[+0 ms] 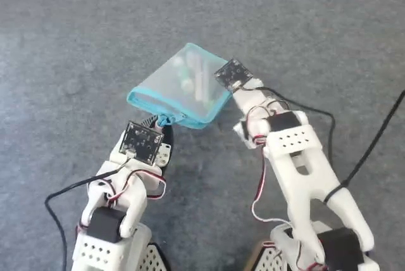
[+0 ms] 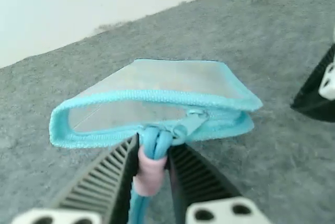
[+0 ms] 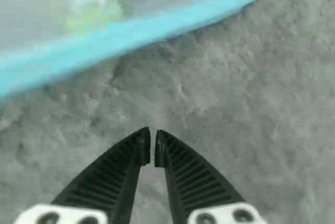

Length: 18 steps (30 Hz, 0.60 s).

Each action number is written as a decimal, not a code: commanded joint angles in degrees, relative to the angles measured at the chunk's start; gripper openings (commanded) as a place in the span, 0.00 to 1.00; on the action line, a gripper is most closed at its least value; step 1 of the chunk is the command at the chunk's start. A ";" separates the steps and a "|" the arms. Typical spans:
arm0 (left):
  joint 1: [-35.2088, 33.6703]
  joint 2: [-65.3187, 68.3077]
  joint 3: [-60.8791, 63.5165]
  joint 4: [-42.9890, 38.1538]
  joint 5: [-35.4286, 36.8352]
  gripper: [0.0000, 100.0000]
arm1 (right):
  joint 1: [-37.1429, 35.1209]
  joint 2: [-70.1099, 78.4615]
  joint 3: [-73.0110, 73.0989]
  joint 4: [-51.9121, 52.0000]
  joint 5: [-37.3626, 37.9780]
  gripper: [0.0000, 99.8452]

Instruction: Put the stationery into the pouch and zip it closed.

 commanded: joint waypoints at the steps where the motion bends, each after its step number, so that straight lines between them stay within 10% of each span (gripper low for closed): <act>1: -0.44 -1.32 -1.01 -2.11 -0.70 0.01 | 2.51 -0.31 -3.16 -0.75 1.05 0.01; 18: 0.09 -0.97 -0.92 -3.16 -0.70 0.01 | -22.90 -40.57 12.57 0.92 0.88 0.17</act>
